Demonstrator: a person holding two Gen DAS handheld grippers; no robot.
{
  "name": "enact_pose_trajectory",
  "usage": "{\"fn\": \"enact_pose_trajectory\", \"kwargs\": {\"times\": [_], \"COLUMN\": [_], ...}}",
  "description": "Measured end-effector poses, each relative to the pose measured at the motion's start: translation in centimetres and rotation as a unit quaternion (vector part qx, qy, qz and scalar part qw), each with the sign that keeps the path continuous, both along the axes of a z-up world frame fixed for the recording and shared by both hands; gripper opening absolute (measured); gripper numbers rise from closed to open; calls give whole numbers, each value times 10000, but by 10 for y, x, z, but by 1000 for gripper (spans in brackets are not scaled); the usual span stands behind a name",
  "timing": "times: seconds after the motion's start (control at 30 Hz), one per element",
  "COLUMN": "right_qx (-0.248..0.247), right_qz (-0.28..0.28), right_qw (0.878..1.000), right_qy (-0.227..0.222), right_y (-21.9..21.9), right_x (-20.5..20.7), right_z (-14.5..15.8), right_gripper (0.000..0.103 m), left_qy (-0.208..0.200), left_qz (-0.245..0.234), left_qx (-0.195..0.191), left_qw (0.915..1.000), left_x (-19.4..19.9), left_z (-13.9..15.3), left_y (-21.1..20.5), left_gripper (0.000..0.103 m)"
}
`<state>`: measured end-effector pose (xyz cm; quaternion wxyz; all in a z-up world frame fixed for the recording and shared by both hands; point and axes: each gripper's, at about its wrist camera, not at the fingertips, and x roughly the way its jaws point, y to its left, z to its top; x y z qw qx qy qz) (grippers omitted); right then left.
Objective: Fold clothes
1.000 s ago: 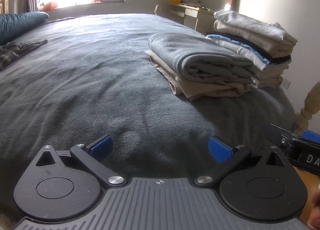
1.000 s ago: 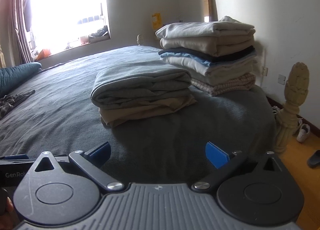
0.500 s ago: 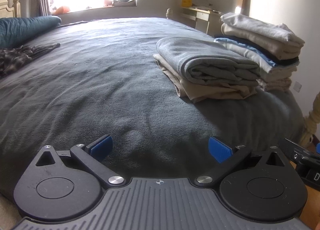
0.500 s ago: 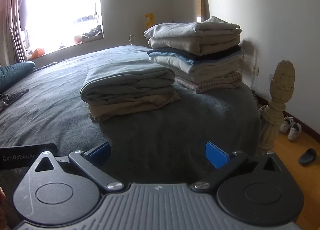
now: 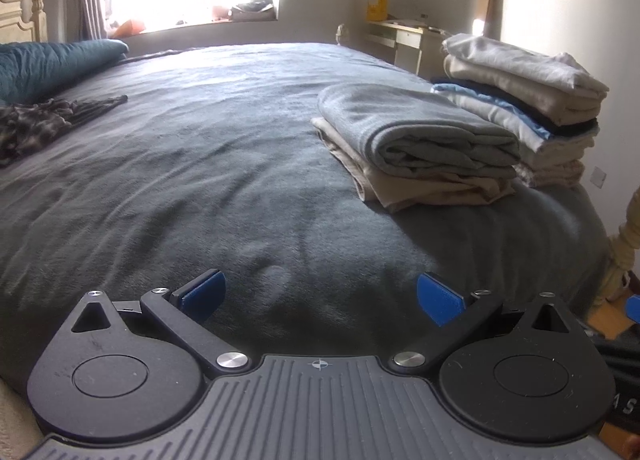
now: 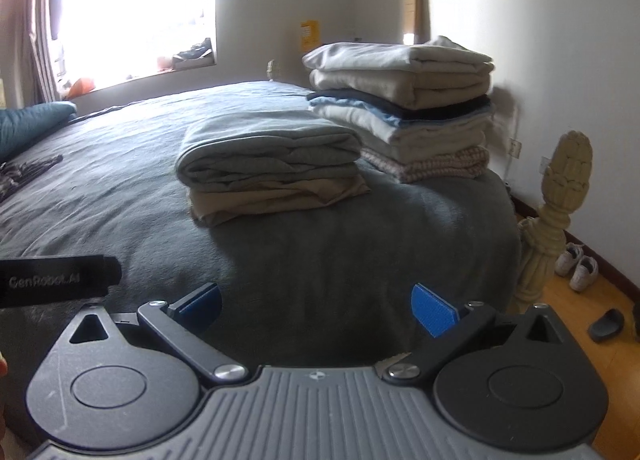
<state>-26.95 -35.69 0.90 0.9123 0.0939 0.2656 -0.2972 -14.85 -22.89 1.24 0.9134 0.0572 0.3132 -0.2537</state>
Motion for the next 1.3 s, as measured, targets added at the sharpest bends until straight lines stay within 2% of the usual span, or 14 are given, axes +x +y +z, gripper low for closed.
{"fn": "enact_pose_trajectory", "kwargs": {"times": [0.5, 0.93, 1.3], "right_qx": [3, -33, 0], "right_qz": [138, 150, 163], "right_qw": [9999, 9999, 9998], "right_qy": [15, 45, 113], "right_y": [9, 12, 13], "right_x": [10, 11, 9], "right_z": [4, 12, 20], "right_gripper": [103, 103, 103], "left_qy": [-191, -137, -161], "left_qz": [86, 134, -51], "left_qx": [10, -80, -51], "left_qw": [9998, 9998, 9998], "left_x": [2, 5, 0], "left_z": [6, 11, 19], "left_y": [11, 17, 14], "left_gripper": [103, 103, 103]}}
